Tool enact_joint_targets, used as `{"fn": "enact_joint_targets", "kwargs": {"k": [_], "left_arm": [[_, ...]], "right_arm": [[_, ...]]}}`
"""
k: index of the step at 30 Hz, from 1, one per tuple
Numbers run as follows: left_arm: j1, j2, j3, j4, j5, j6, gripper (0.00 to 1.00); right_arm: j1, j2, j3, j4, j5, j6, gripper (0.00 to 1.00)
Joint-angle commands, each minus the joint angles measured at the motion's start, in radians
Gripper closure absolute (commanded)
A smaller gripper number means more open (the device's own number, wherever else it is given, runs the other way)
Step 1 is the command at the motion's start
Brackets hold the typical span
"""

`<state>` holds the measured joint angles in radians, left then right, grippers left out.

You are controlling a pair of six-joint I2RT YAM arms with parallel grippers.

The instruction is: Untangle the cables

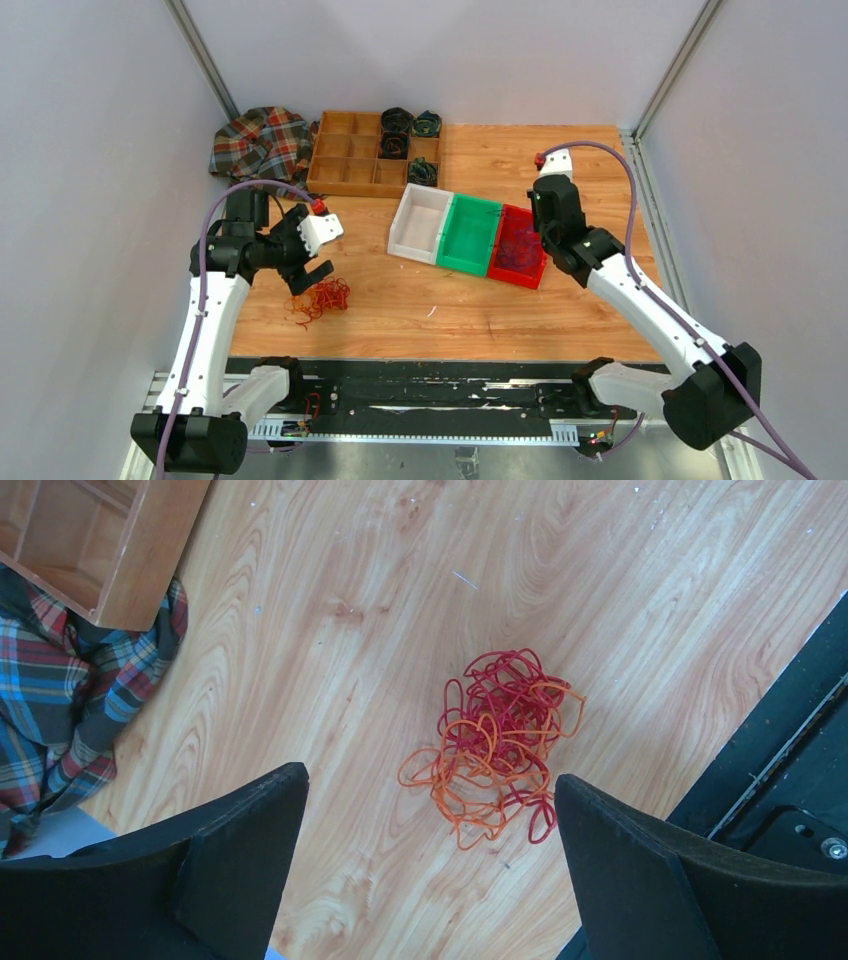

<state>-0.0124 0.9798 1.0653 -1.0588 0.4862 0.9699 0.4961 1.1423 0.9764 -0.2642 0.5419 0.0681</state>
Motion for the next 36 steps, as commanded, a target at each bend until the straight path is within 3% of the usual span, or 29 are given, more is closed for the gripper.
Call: {"fn": "enact_joint_targets", "kwargs": {"k": [1,20,22,24,33,36], "left_arm": [[0.006,-0.017,-0.008,-0.009,0.004,0.017,0.02],[0.006,-0.020,-0.015,-0.009,-0.027,0.045,0.02],[0.006,-0.022,-0.016,-0.009,-0.032,0.048,0.02],[0.006,-0.027,-0.020,-0.009,-0.032,0.053,0.02],[0.006,-0.027,-0.020,-0.009,-0.029,0.061,0.02],[0.006,-0.030,-0.016,-0.009,-0.030,0.065,0.02]], "right_arm": [[-0.019,0.041,-0.003,0.029,-0.016,0.023,1.00],[-0.101,0.490,0.127,0.043,-0.201,0.058,0.98],[-0.117,0.501,0.136,0.022,-0.215,0.076,0.78],[-0.122,0.481,0.135,0.014,-0.222,0.083,0.65],[-0.125,0.361,0.210,-0.025,-0.282,0.059,0.44],[-0.123,0.340,0.228,-0.030,-0.336,0.059,0.42]]}}
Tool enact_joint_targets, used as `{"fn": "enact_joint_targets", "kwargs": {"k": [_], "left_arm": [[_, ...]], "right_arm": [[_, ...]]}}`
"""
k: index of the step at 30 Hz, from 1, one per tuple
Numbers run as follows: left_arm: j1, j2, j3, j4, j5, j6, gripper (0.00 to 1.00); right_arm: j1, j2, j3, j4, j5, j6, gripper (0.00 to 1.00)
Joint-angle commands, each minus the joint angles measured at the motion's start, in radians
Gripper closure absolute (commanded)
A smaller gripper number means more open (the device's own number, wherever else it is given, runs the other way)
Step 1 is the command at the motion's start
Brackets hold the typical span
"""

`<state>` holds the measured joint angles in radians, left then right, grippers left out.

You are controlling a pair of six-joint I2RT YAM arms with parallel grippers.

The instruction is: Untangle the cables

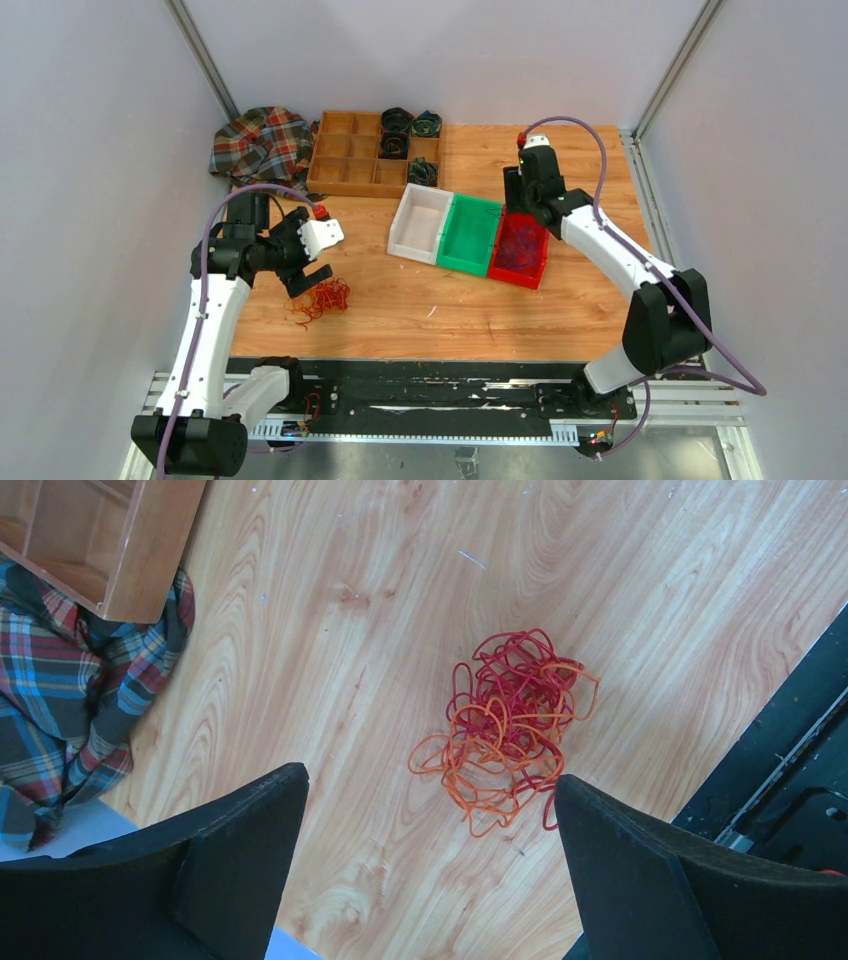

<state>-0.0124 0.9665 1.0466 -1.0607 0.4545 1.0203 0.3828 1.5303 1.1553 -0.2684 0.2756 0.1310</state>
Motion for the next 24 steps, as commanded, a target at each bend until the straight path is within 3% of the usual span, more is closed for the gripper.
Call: {"fn": "enact_joint_targets", "kwargs": {"k": [1,8,14,24], "left_arm": [[0.006,-0.017,0.003,-0.007,0.000,0.014,0.02],[0.006,-0.014,0.016,-0.007,0.006,0.001,0.02],[0.006,-0.009,0.020,-0.008,0.007,-0.010,0.02],[0.006,-0.005,0.034,-0.008,-0.005,-0.008,0.02]], "right_arm": [[-0.008,-0.049,0.051,-0.019,-0.097,-0.004,0.42],[0.022,0.066,0.096,-0.011,-0.197,-0.045,0.40],[0.080,0.175,0.171,-0.008,-0.116,-0.132,0.44],[0.120,0.265,0.193,-0.010,-0.036,-0.197,0.62]]}}
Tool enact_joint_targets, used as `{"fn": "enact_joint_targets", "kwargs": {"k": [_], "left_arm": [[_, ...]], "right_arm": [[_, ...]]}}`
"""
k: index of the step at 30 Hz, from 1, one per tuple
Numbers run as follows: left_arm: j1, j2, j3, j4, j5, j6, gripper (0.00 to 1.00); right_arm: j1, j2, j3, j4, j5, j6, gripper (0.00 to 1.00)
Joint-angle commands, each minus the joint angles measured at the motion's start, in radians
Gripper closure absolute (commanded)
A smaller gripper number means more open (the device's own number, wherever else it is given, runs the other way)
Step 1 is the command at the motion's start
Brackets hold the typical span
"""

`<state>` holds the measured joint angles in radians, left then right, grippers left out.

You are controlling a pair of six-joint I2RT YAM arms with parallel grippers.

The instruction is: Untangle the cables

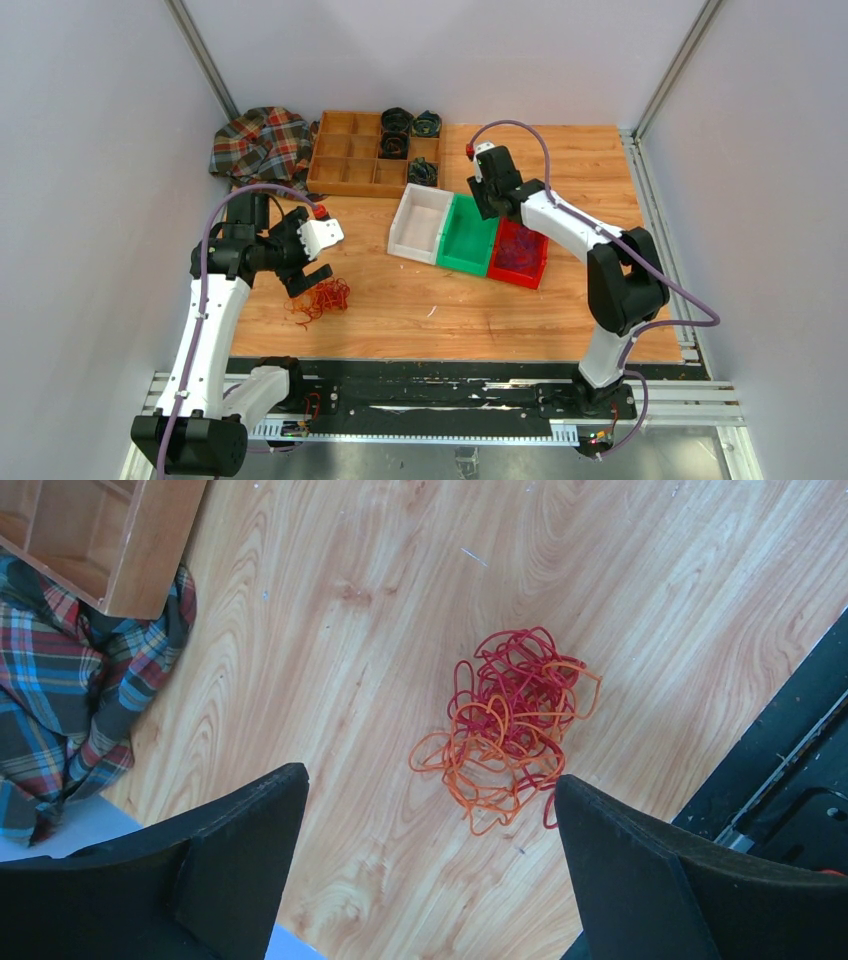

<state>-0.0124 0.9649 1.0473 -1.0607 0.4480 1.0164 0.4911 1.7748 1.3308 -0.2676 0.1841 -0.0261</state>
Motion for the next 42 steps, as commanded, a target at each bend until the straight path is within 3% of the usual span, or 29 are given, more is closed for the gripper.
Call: {"fn": "enact_joint_targets", "kwargs": {"k": [1,7,12,26,39,41,42], "left_arm": [[0.006,-0.004,0.035,-0.008,0.003,-0.004,0.02],[0.006,-0.003,0.037,-0.008,0.008,-0.009,0.02],[0.006,-0.016,0.030,-0.008,0.002,-0.007,0.02],[0.005,-0.031,0.024,-0.008,0.004,-0.001,0.02],[0.006,-0.025,0.011,-0.008,-0.013,-0.007,0.02],[0.006,-0.022,0.010,-0.008,-0.018,-0.008,0.02],[0.006,-0.020,0.008,-0.008,-0.020,-0.009,0.02]], "right_arm": [[0.013,0.023,0.014,-0.010,0.061,-0.043,0.63],[0.017,0.018,-0.002,-0.012,0.089,-0.042,0.76],[0.016,-0.024,-0.015,-0.015,0.087,-0.005,0.99],[-0.025,-0.159,-0.187,0.011,0.142,0.066,0.99],[-0.100,-0.069,-0.221,0.065,0.000,0.106,0.99],[-0.113,-0.064,-0.212,0.076,-0.016,0.110,0.94],[-0.122,-0.061,-0.204,0.075,-0.033,0.113,0.86]]}}
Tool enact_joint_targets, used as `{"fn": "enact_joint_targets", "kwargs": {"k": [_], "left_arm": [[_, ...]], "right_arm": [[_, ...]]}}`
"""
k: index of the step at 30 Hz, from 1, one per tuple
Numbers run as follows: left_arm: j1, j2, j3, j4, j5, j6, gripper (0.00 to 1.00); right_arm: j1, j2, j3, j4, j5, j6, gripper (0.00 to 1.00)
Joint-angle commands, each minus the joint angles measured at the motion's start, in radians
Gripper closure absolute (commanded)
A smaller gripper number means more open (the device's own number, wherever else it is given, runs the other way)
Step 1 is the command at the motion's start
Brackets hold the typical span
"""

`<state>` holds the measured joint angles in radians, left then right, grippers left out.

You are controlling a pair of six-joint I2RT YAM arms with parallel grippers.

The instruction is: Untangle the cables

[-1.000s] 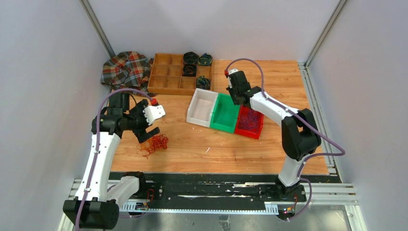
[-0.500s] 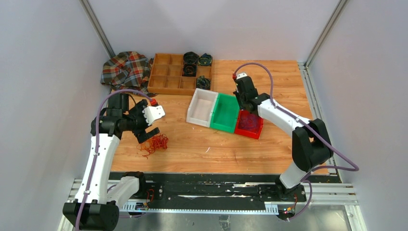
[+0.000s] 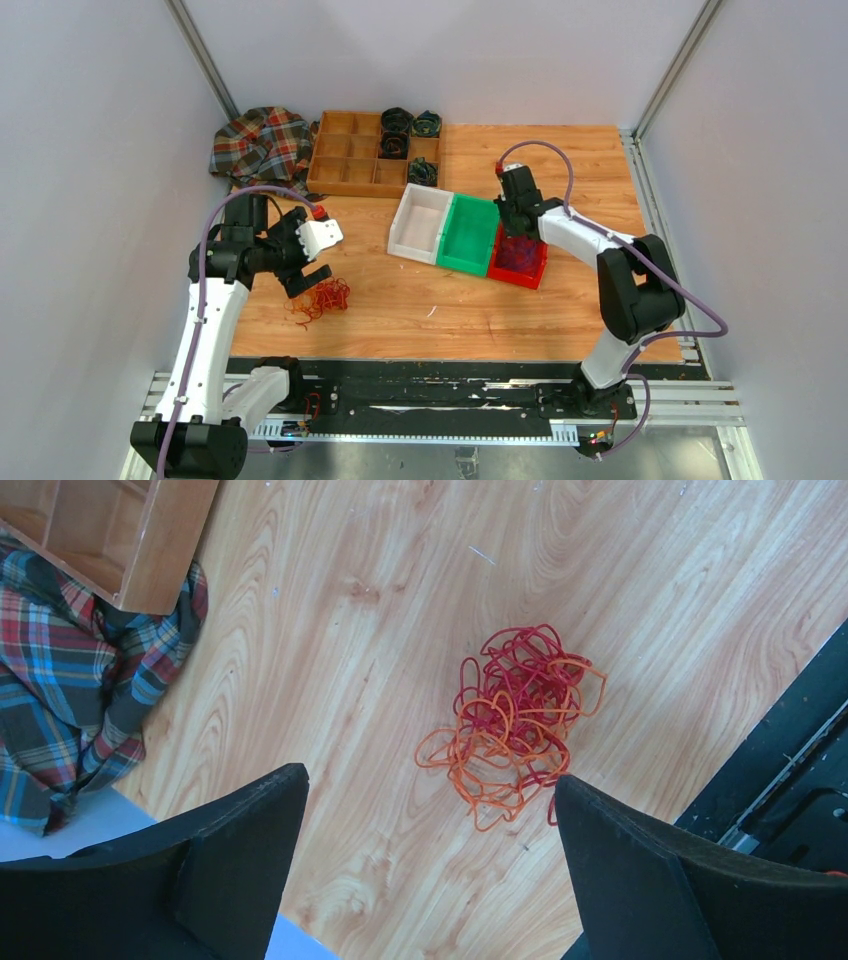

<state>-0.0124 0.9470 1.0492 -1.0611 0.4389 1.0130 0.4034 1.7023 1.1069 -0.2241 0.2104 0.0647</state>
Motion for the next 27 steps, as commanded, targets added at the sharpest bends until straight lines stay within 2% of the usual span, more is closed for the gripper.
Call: {"fn": "enact_joint_targets", "kwargs": {"k": [1,2,4,5,15,20,24,27], "left_arm": [[0.006,-0.001,0.005,-0.007,-0.012,-0.005,0.02],[0.006,0.003,0.004,-0.007,-0.020,-0.007,0.02],[0.006,0.019,0.004,-0.007,-0.039,-0.013,0.02],[0.006,0.029,0.002,-0.007,-0.051,-0.013,0.02],[0.006,0.120,-0.099,0.029,-0.036,0.027,0.00],[0.006,0.175,-0.159,0.113,-0.094,0.039,0.16],[0.006,0.244,-0.156,0.151,-0.141,0.039,0.30],[0.015,0.299,-0.143,0.173,-0.164,0.032,0.37]], "right_arm": [[-0.042,0.015,0.026,0.026,-0.077,0.025,0.76],[-0.047,0.012,0.035,0.017,-0.088,0.027,0.67],[-0.048,-0.026,0.030,0.015,-0.095,0.030,0.39],[-0.047,-0.062,0.015,0.028,-0.094,0.041,0.32],[-0.005,-0.356,-0.042,0.027,-0.068,0.104,0.29],[0.107,-0.435,-0.097,0.040,-0.028,0.142,0.32],[0.235,-0.465,-0.131,0.075,0.069,0.150,0.32],[0.300,-0.491,-0.177,0.142,0.087,0.159,0.33]]}}
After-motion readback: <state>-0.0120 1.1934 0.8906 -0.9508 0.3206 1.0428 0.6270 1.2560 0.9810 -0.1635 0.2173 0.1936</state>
